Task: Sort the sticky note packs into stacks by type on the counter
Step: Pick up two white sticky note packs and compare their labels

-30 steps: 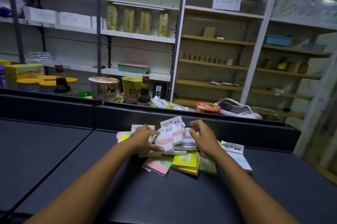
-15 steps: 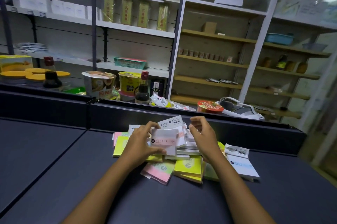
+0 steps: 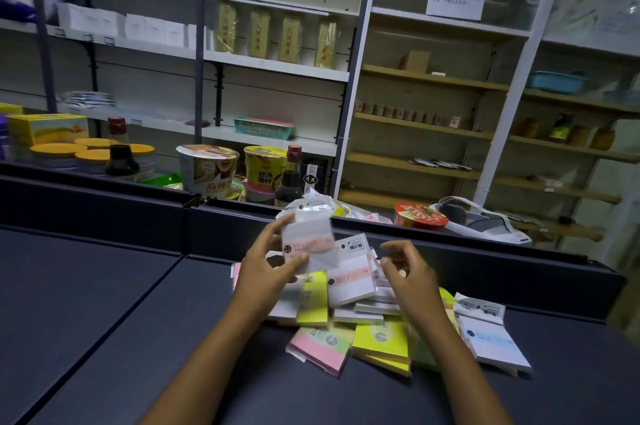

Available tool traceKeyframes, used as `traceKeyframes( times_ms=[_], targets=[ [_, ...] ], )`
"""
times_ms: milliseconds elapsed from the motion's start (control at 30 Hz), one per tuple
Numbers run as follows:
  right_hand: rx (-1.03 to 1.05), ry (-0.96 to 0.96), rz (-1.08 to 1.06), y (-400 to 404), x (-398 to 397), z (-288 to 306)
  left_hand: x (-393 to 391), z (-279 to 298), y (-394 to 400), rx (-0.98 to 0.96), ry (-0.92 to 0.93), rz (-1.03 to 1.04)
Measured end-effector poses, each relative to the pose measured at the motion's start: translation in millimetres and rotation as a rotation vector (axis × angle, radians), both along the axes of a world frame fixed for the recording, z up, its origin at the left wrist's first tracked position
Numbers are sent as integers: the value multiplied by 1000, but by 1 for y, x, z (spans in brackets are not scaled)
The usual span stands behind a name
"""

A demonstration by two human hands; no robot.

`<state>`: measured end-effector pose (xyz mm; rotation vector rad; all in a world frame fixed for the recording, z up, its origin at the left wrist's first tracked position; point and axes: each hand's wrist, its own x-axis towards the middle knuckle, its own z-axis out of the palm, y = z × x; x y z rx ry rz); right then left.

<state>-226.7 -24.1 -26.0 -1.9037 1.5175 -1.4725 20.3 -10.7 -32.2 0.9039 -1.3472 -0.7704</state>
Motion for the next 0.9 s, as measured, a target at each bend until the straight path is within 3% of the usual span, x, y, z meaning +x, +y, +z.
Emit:
traceKeyframes(
  times_ms=[167, 400, 533, 900],
  targets=[
    [8, 180, 13, 1, 3, -4, 3, 1, -1, 1, 141, 25],
    [-25, 438, -87, 14, 9, 0, 7, 2, 1, -17, 162, 46],
    [70, 507, -118, 23, 17, 5, 7, 1, 0, -15, 177, 48],
    [186, -71, 53, 26, 6, 7, 5, -6, -3, 11, 138, 58]
  ],
)
